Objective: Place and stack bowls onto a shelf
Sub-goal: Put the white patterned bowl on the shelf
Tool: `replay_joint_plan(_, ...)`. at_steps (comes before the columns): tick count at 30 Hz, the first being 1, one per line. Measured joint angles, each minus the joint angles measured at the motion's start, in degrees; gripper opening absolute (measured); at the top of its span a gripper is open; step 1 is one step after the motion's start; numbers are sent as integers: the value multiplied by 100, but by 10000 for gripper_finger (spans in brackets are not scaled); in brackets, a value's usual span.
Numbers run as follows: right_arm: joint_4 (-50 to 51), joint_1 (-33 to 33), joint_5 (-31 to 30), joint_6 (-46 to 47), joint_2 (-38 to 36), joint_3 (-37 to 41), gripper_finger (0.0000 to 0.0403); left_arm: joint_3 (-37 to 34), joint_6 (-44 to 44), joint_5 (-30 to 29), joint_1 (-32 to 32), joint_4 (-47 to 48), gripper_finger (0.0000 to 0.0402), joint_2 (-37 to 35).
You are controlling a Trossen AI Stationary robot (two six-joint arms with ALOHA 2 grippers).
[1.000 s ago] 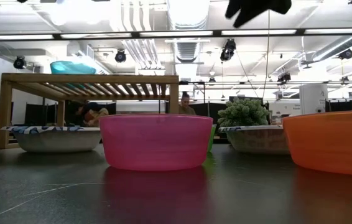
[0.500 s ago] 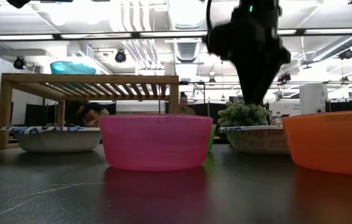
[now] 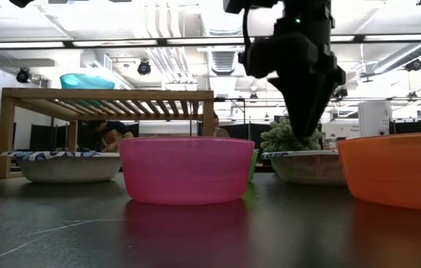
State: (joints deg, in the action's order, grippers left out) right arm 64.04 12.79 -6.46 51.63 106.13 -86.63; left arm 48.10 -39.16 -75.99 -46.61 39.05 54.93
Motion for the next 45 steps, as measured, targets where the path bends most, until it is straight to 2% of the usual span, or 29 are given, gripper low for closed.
replay_joint_plan(11,-217,5,-139,-209,66,85,147,0,58,-54,0,-52,38,-1)
replay_joint_plan(16,-521,7,-149,-139,66,262,132,0,44,-52,0,-53,38,23)
replay_joint_plan(23,-615,8,-391,15,66,376,95,2,77,-54,0,-55,38,25)
replay_joint_plan(33,-607,8,-407,32,66,376,12,2,116,-54,0,-55,38,25)
replay_joint_plan(41,-572,8,-373,-3,15,326,9,2,118,-54,0,-55,38,25)
replay_joint_plan(45,-538,8,-151,-11,11,299,28,2,140,-54,0,-55,38,25)
